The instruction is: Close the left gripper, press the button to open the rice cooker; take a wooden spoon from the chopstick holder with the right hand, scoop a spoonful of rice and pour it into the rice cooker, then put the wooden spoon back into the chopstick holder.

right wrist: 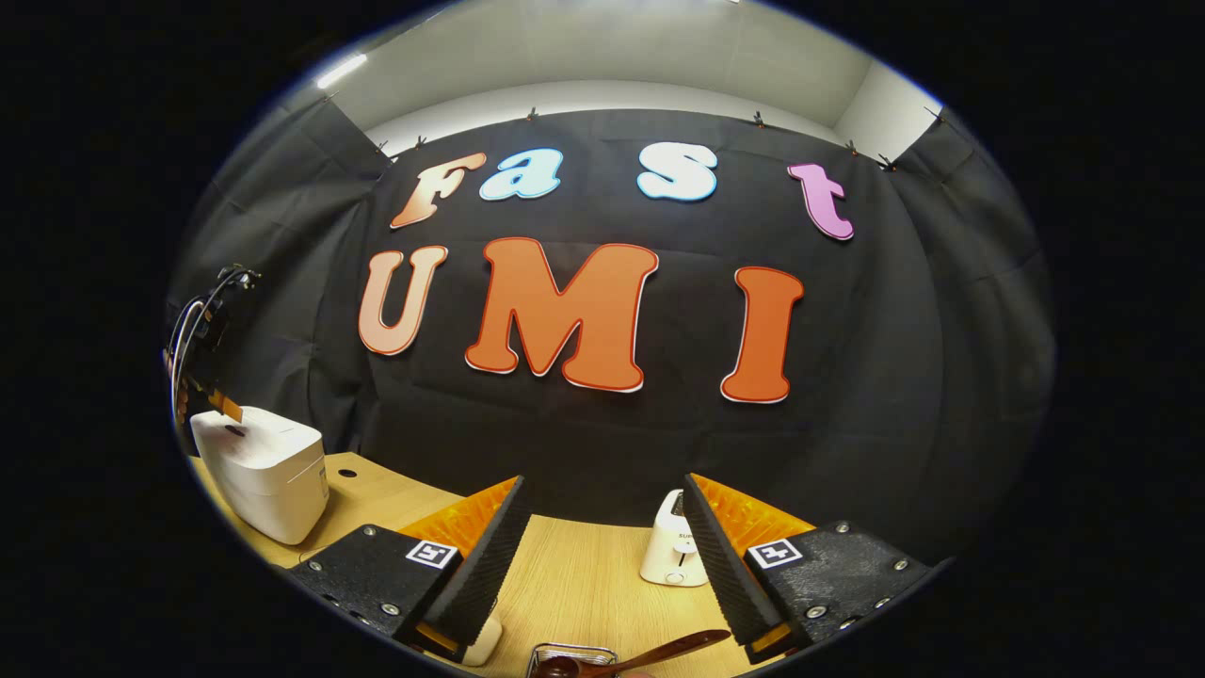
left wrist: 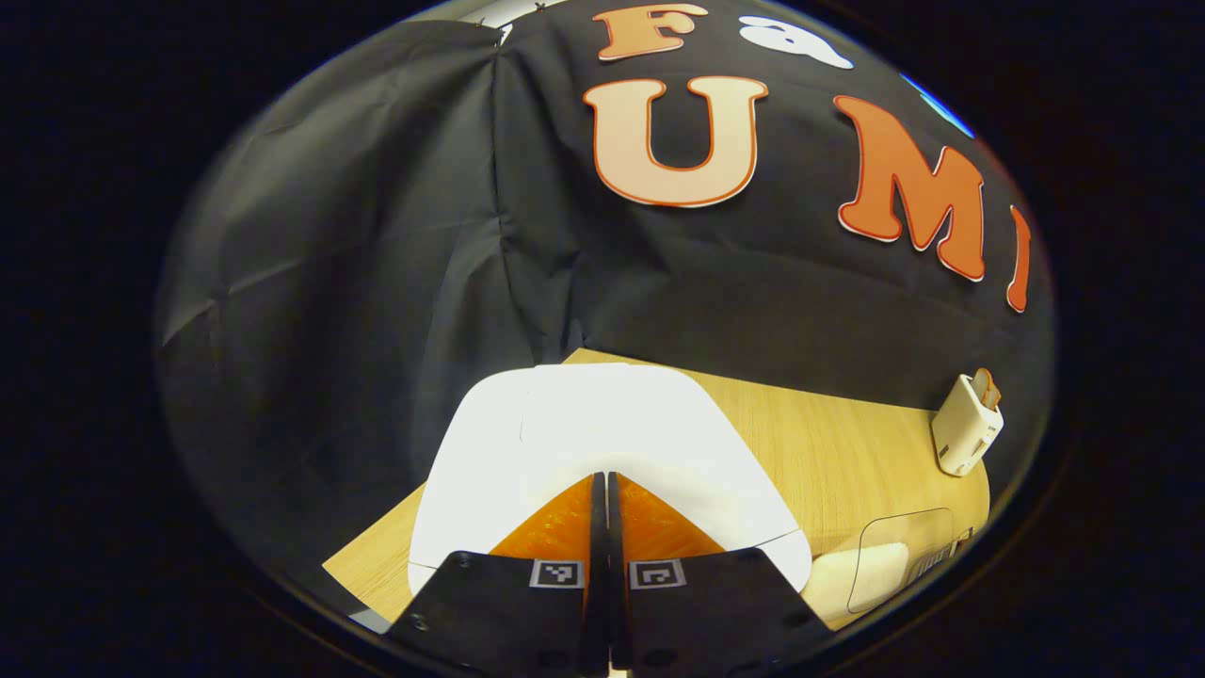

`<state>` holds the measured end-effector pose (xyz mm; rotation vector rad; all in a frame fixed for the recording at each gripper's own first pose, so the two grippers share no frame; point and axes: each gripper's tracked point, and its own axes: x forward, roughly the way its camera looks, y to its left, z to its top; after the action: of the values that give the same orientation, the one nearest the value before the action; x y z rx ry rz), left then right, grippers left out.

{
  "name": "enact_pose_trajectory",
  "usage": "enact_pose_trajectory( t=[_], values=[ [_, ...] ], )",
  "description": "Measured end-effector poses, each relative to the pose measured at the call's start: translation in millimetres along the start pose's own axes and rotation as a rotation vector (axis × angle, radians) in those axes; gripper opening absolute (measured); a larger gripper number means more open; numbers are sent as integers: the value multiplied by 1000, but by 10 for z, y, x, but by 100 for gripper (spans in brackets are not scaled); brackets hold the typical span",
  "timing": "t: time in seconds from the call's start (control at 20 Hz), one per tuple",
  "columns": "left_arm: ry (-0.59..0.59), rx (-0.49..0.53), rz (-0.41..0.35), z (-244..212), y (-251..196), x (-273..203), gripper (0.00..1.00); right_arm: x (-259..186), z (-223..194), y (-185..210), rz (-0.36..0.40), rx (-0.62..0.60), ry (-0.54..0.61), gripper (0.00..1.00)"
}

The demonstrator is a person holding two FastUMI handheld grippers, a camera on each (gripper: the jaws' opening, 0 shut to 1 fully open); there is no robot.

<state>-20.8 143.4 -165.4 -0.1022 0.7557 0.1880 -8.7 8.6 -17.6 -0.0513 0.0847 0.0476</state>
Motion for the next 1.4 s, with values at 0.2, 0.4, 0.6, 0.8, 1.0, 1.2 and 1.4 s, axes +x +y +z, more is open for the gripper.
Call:
enact_pose_trajectory(
  t=[0.2,0.4,0.6,0.8,1.0,1.2,1.4],
  values=[
    [-13,-52,-19,-67,40,-105,4,-28,-116,-86,-17,15,29,96],
    [-17,-66,-17,-71,19,-74,5,-67,-184,-177,-45,0,50,96],
    [-24,-60,3,-44,39,-107,5,-154,-212,-218,-53,1,50,96],
    [-23,-31,27,-86,53,-88,5,-216,-335,-280,-63,6,82,96],
    [-101,-13,53,67,50,-129,4,-322,-381,-425,-90,14,99,96],
    [-273,36,87,448,57,-298,5,-382,-449,-551,-120,15,120,96],
    [-366,58,116,689,-3,-419,4,-440,-616,-627,-141,21,157,96]
  ],
)
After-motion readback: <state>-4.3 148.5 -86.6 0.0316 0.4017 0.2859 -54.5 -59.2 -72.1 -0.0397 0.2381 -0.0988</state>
